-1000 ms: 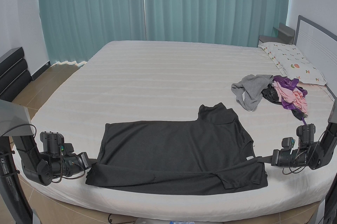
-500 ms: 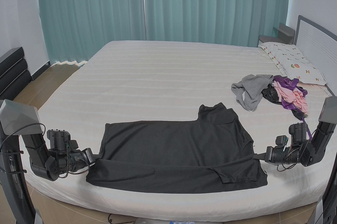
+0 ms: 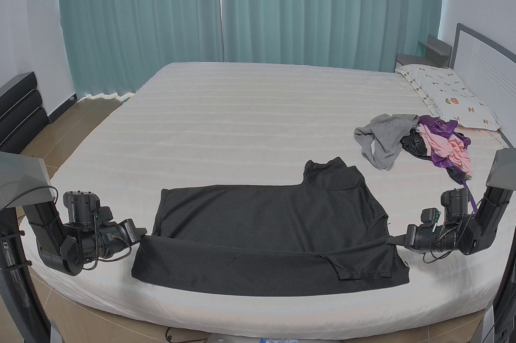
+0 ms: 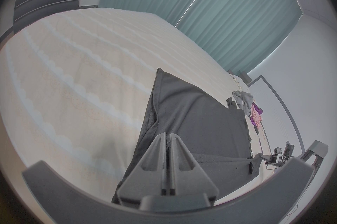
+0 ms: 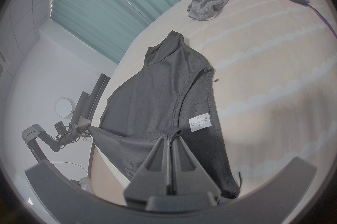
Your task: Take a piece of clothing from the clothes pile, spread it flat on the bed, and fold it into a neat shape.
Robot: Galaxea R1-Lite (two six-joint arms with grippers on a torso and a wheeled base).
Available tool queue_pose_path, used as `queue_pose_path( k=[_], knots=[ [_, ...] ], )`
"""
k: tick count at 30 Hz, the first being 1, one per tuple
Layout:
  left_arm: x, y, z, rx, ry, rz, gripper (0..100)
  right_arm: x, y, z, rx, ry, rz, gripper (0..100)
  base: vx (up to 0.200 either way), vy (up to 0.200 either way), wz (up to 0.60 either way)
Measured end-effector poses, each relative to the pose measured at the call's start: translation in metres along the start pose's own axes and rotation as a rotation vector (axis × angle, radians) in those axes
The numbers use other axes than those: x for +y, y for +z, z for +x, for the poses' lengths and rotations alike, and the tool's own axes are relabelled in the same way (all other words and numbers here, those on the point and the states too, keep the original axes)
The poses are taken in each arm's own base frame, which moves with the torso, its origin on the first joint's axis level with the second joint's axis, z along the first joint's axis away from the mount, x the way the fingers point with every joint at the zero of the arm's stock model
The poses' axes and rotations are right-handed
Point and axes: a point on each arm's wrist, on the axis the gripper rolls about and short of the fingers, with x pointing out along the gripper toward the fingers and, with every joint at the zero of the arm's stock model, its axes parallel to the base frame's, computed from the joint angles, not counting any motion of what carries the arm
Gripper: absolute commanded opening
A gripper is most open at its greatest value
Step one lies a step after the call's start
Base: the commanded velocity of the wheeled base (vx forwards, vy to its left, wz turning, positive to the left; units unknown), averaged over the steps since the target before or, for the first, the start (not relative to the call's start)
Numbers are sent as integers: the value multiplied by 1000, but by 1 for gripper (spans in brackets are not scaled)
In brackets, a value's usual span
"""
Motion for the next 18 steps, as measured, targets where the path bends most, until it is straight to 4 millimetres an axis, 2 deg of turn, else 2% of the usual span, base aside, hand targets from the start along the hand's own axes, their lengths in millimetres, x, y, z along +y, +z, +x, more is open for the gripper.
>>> queue_pose_path(
  k=[8,18],
  knots=[
    [0,0,0,1,-1,1,0,0,1,1,-2,1,-1,0,0,0,0],
    [10,-3,23,27,11,-9,0,-4,6,8,-9,1,-8,0,0,0,0]
  ],
)
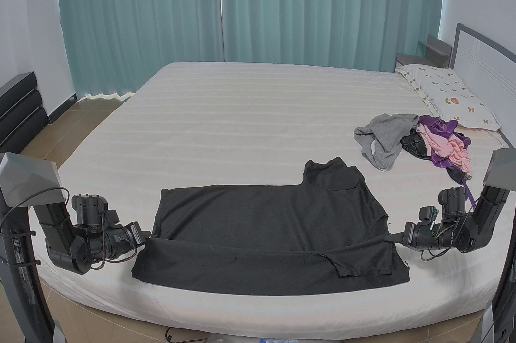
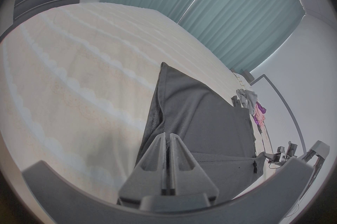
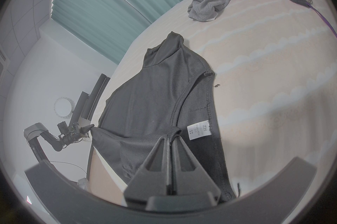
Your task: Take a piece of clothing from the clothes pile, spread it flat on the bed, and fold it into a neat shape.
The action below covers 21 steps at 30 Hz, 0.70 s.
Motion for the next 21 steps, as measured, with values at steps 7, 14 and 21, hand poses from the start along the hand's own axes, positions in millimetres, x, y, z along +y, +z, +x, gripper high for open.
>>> queue_pose_path(
  k=[7,14,21],
  knots=[
    [5,-2,10,13,7,-6,100,-3,2,9,3,1,-6,100,0,0,0],
    [7,-6,15,30,12,-13,100,-5,1,15,15,3,-4,100,0,0,0],
    [8,-7,16,33,13,-57,100,-2,2,8,4,3,27,100,0,0,0]
  ],
)
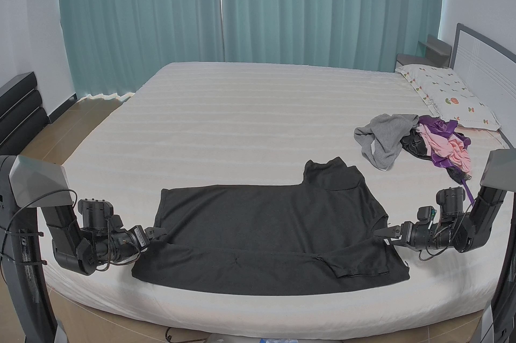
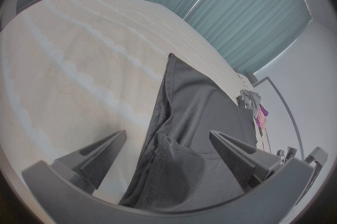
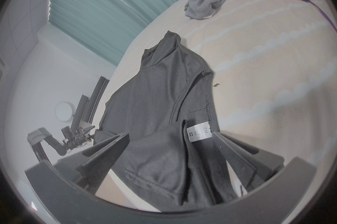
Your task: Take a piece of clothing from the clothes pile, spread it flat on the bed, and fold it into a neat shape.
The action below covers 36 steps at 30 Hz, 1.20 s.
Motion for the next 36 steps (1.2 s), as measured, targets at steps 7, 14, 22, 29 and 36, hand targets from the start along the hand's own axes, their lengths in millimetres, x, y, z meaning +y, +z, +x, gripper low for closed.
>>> queue_pose_path(
  k=[7,14,22,29,36],
  knots=[
    [2,6,-7,-15,-11,-158,100,21,-9,-26,-8,5,148,100,0,0,0],
    [1,9,-32,-38,-22,-307,100,50,-41,-40,18,-55,250,100,0,0,0],
    [-5,-1,-57,-9,-39,-379,100,70,-59,-52,-103,41,170,100,-75,0,0],
    [-8,-8,-68,16,-58,-405,100,78,-77,-42,-175,-3,247,100,-200,0,0],
    [-10,-8,-72,12,-74,-402,100,80,-89,-34,-125,-14,314,100,-57,0,0]
  ],
)
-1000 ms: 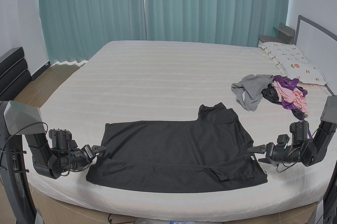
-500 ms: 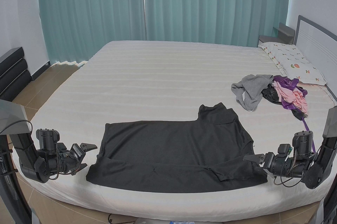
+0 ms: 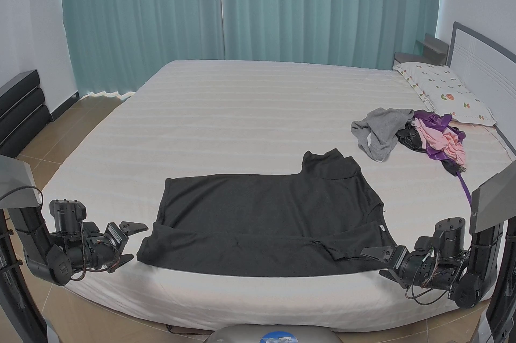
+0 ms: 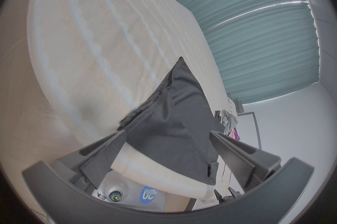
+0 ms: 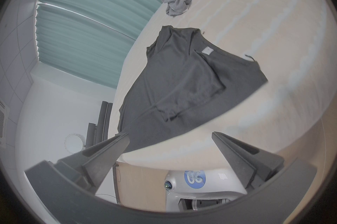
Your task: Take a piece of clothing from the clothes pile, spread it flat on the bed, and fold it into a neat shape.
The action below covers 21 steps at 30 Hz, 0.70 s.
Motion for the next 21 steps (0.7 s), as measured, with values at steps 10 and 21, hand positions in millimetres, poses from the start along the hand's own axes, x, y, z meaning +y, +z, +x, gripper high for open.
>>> queue_pose_path(
  k=[10,21],
  knots=[
    [-1,-1,0,2,-4,5,100,10,6,16,-21,57,57,100,0,0,0],
    [-2,-2,2,8,-5,15,100,25,13,53,-79,116,45,100,0,0,0]
  ],
)
